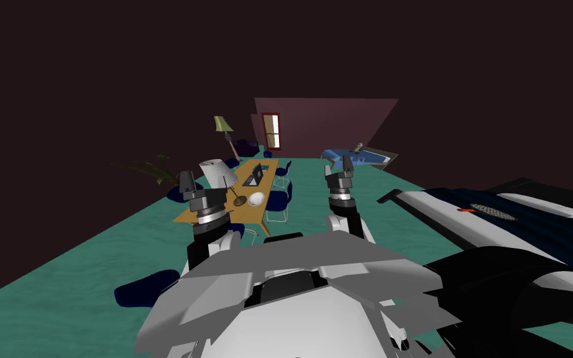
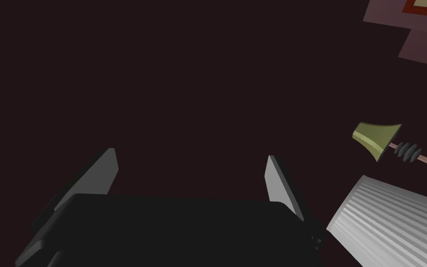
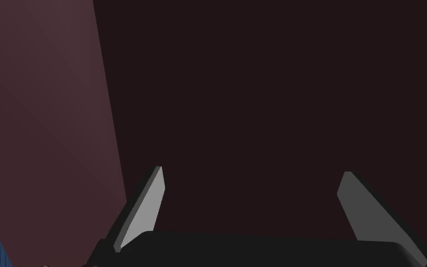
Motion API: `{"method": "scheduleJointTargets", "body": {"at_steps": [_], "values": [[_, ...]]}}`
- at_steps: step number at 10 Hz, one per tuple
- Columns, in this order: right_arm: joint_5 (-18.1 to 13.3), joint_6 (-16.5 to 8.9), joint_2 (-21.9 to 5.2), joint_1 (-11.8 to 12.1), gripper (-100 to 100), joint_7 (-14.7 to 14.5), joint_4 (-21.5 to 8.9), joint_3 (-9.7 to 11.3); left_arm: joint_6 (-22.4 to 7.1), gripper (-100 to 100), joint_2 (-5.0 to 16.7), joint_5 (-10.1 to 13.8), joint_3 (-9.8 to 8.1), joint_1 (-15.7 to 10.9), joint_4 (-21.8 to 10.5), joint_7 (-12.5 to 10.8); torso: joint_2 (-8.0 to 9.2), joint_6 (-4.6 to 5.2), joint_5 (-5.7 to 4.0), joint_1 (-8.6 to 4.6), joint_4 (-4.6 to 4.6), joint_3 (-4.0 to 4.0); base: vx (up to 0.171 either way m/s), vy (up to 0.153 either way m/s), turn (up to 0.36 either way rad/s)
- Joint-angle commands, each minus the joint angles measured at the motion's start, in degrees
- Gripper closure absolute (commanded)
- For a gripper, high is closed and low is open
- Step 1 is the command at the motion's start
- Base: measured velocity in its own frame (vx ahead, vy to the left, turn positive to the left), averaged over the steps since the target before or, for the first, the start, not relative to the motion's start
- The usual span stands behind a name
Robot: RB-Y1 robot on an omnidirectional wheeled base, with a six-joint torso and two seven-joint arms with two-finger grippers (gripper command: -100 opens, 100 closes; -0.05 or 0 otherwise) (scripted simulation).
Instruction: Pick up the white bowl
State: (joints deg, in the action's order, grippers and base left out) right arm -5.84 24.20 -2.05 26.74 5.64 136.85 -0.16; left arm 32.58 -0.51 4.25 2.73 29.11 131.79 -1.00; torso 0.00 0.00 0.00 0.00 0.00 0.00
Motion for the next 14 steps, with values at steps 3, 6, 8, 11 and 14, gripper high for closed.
{"method": "scheduleJointTargets", "body": {"at_steps": [3, 6, 8, 11, 14], "values": [[0.0, 0.0, 0.0, 0.0, 0, 0.0, 0.0, 0.0, -2.72, -100, 4.25, 0.09, -0.7, -1.06, -1.58, 0.72, 0.07, 0.0, 0.0, -0.03, 0.01, 0.04, -0.023, -0.013, -0.013], [0.0, 0.0, 0.0, -0.01, 0, 0.0, 0.0, 0.0, -7.23, -100, 6.92, 0.23, -1.87, -2.76, -4.11, 2.0, 0.22, 0.01, -0.01, -0.05, 0.05, 0.12, -0.061, -0.023, -0.026], [0.0, 0.0, 0.0, -0.01, 0, 0.0, 0.0, 0.0, -10.51, -100, 7.95, 0.33, -2.87, -4.21, -6.22, 3.14, 0.27, 0.01, -0.03, -0.12, 0.06, 0.15, -0.078, -0.036, -0.028], [0.0, 0.0, 0.0, -0.01, 0, 0.0, 0.0, 0.0, -15.34, -100, 8.56, 0.44, -4.0, -5.83, -8.6, 4.45, 0.28, 0.0, -0.02, -0.08, 0.07, 0.17, -0.075, -0.028, -0.025], [0.0, 0.0, 0.0, -0.01, 0, 0.0, 0.0, 0.0, -19.95, -100, 8.85, 0.58, -5.2, -7.55, -11.22, 5.84, 0.27, 0.0, -0.03, -0.12, 0.07, 0.17, -0.073, -0.037, -0.027]]}}
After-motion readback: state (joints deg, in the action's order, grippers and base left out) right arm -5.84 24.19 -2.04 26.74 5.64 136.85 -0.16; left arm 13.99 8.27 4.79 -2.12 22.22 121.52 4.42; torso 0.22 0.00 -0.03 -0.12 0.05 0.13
